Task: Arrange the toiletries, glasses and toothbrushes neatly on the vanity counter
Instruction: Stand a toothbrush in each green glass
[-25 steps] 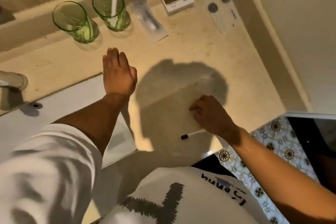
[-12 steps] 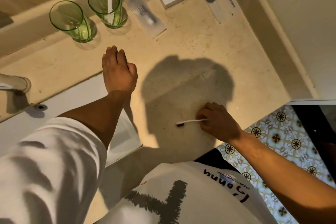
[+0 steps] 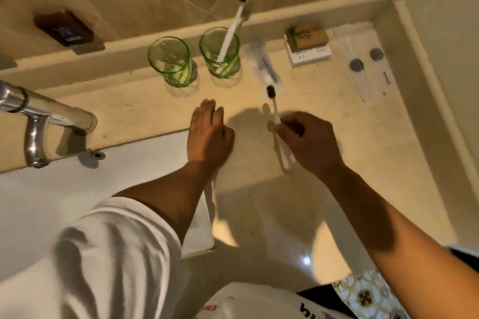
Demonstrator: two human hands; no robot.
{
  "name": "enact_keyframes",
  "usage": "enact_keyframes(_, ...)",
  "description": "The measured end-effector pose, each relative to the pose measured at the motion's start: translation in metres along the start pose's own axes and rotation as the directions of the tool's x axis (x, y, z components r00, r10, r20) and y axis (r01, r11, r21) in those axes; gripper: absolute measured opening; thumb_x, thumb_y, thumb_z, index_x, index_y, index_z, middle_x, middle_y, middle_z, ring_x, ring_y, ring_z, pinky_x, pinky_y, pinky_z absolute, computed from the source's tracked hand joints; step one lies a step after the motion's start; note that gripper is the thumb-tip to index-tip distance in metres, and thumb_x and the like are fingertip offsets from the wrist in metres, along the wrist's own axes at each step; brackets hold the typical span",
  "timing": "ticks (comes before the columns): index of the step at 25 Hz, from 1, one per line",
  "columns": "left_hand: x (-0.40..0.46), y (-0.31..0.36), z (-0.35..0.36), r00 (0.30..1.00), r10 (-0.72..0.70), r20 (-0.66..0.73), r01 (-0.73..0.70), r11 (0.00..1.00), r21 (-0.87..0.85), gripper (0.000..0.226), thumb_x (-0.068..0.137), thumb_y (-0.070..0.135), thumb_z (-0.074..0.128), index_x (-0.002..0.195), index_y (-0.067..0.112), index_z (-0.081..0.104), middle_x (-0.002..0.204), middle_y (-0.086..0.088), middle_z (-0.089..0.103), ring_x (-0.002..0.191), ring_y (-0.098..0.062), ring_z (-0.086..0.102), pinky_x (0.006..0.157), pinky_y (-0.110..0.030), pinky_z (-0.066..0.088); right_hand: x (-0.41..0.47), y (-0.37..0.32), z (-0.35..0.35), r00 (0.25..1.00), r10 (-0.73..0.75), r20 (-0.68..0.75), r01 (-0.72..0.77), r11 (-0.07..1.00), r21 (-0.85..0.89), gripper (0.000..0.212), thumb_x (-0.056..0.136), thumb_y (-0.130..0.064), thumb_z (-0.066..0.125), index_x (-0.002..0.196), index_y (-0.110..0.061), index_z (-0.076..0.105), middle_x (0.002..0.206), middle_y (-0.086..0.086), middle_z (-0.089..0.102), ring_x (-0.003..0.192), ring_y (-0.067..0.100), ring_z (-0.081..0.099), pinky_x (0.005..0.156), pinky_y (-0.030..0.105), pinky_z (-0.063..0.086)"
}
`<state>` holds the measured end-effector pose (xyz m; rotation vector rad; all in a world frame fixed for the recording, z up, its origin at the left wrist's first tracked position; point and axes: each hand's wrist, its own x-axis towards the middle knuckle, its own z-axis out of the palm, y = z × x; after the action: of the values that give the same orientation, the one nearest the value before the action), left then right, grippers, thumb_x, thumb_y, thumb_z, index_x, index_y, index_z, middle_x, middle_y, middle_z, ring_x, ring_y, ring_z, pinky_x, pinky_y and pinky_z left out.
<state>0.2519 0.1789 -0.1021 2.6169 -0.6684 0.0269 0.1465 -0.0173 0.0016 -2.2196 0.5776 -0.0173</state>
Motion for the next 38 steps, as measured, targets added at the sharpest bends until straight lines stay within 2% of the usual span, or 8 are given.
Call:
enact_keyframes(3,0.001,-0.002,0.004,0.999,-0.039,0.003,0.039,0.999,-0.024,0.043,0.087,0.019,0.058,0.126,0.002,0.064,0.142,-0.023,0.057,0.138,-0.04,0.047,0.118,-0.05,0.036,0.058,-0.053,0.013,0.994,-0.111,-0.019,0.112,0.99,0.084,0.008,0.089,-0.03,0.072,0.088,-0.023,0.069,0.071,-0.018,0.061,0.066,-0.008,0.06,0.066,0.004,0.045)
enact_keyframes(6,0.0,-0.003,0.006,1.0,-0.017,0.009,0.017,1.0,-0.003,0.044,0.086,0.02,0.058,0.125,0.0,0.064,0.139,-0.024,0.057,0.133,-0.041,0.05,0.113,-0.051,0.04,0.095,-0.095,0.029,0.979,-0.176,-0.108,0.199,0.94,0.277,0.01,0.086,-0.019,0.073,0.085,-0.009,0.07,0.061,-0.004,0.058,0.059,0.015,0.058,0.065,0.031,0.055)
enact_keyframes(10,0.001,-0.004,0.006,0.999,-0.036,0.02,0.036,0.999,0.003,0.047,0.088,0.019,0.056,0.13,0.002,0.063,0.143,-0.021,0.056,0.14,-0.037,0.046,0.119,-0.048,0.033,0.125,-0.131,0.052,0.994,-0.013,-0.105,0.071,0.818,0.571,0.016,0.085,-0.013,0.072,0.084,0.003,0.069,0.061,0.01,0.065,0.058,0.023,0.065,0.06,0.037,0.055)
enact_keyframes(13,0.0,-0.002,0.008,0.998,-0.051,0.046,0.05,0.999,0.012,0.049,0.088,0.022,0.053,0.133,0.004,0.061,0.147,-0.018,0.054,0.143,-0.034,0.043,0.124,-0.044,0.027,0.138,-0.141,0.066,0.994,0.088,-0.066,-0.024,0.758,0.651,0.018,0.088,-0.012,0.071,0.085,0.006,0.067,0.065,0.015,0.071,0.06,0.028,0.069,0.055,0.036,0.054)
enact_keyframes(20,0.0,-0.006,0.012,0.998,-0.048,0.03,0.049,0.998,-0.035,0.05,0.087,0.021,0.053,0.134,0.004,0.06,0.147,-0.016,0.054,0.145,-0.032,0.041,0.122,-0.046,0.03,0.16,-0.152,0.091,0.99,0.087,-0.115,-0.02,0.871,0.492,0.017,0.086,-0.023,0.068,0.076,-0.01,0.073,0.059,0.003,0.072,0.057,0.016,0.072,0.058,0.032,0.059)
enact_keyframes(24,0.0,-0.007,0.013,0.999,-0.039,0.026,0.041,0.998,-0.055,0.048,0.088,0.021,0.055,0.133,0.003,0.06,0.145,-0.016,0.055,0.144,-0.031,0.042,0.121,-0.046,0.033,0.161,-0.155,0.107,0.998,0.02,-0.063,0.007,0.915,0.403,0.016,0.084,-0.023,0.071,0.071,-0.014,0.072,0.053,-0.006,0.068,0.05,0.011,0.069,0.05,0.022,0.049)
enact_keyframes(29,0.0,-0.007,0.014,0.998,-0.05,0.034,0.052,0.997,-0.059,0.052,0.09,0.022,0.056,0.137,0.002,0.058,0.147,-0.014,0.053,0.145,-0.028,0.04,0.12,-0.045,0.033,0.165,-0.152,0.12,0.996,-0.071,-0.057,0.084,0.957,0.277,0.033,0.085,-0.022,0.066,0.057,-0.004,0.064,0.054,0.012,0.058,0.052,0.019,0.047,0.058,0.039,0.045)
enact_keyframes(38,-0.002,-0.008,0.017,0.997,-0.068,0.037,0.07,0.997,-0.04,0.049,0.092,0.026,0.053,0.136,0.007,0.059,0.148,-0.011,0.054,0.147,-0.024,0.04,0.126,-0.04,0.027,0.169,-0.154,0.116,0.997,0.036,-0.074,-0.012,0.953,0.304,0.029,0.081,-0.02,0.073,0.056,-0.006,0.069,0.053,0.008,0.064,0.053,0.033,0.063,0.061,0.043,0.055)
